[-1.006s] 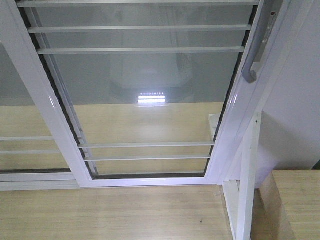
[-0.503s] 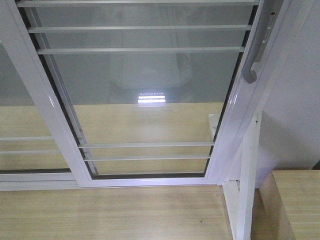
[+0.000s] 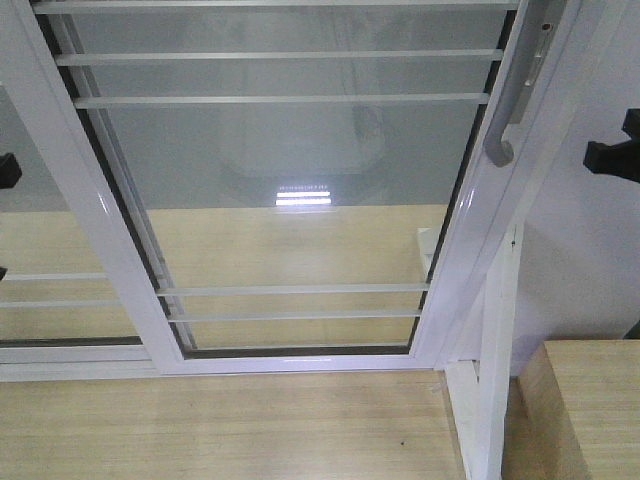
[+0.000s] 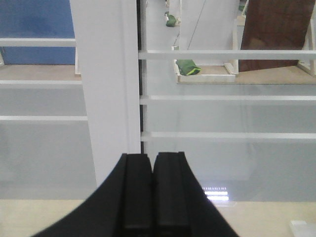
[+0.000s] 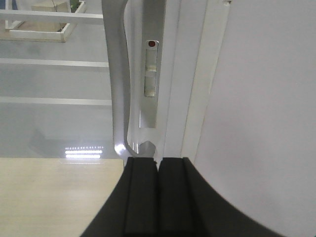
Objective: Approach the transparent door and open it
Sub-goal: 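Move the right gripper to the silver handle and close on it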
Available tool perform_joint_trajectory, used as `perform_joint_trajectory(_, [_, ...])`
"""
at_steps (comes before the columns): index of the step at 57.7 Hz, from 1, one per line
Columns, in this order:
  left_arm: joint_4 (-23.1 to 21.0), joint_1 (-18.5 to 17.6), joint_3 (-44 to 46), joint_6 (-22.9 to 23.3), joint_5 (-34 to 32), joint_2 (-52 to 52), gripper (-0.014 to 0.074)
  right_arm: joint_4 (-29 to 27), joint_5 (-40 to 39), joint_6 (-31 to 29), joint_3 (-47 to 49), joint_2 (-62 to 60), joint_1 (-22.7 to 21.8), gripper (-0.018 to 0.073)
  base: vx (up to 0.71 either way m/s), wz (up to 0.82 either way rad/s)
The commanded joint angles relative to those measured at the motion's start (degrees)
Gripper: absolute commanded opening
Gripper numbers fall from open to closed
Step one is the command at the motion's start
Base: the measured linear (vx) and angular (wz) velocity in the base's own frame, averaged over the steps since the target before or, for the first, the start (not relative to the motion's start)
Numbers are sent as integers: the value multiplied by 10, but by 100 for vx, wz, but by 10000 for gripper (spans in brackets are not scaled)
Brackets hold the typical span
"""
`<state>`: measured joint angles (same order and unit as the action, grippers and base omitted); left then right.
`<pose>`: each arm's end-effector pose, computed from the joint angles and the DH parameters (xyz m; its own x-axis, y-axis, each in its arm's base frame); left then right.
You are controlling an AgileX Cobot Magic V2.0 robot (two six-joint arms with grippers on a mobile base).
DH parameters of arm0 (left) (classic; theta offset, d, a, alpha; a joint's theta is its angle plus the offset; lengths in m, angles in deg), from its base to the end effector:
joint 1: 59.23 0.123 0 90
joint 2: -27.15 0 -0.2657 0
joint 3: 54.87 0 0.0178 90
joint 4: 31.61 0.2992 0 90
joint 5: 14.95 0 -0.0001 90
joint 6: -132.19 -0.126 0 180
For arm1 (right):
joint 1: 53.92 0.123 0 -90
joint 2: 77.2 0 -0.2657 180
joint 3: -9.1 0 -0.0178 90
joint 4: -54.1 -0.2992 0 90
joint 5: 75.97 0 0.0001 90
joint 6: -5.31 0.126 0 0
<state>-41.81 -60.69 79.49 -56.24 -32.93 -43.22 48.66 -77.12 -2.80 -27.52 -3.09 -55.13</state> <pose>0.3120 -0.0011 0.2398 -0.1436 -0.0187 -0.9895 -0.0319 0.9994 -0.0142 0.3320 -0.0072 0.2470 -0.3358 -0.0395 -0.9411 0.0073 0.9990 -0.0445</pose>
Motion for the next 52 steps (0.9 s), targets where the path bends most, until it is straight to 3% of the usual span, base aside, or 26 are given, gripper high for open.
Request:
perform_joint_trajectory(1, [-6,-3,24,3,-101,-27,2,3,-86,2,39,34,-1,-5,0,0])
perform_joint_trajectory(11, [2,-3,23,3,-129,-64,6,5,-143,5,42,73,-1,-4,0,0])
perform_joint_trajectory(16, [31,-3,23,4,-117,-67,22,5,-158,2,42,81,-1,0,0,0])
perform_joint_trajectory(27, [44,-3,23,47,-123,-67,132,7,-163,2,42,81,-1,76,0,0])
perform_joint_trajectory(34, [44,-3,23,60,-126,-67,264,8,-163,2,42,81,-1,206,0,0])
perform_joint_trajectory(45, [44,-3,23,60,-130,-67,518,7,-167,7,42,81,-1,557,0,0])
perform_joint_trajectory(52, [44,-3,23,60,-138,-67,610,6,-188,31,42,81,-1,717,0,0])
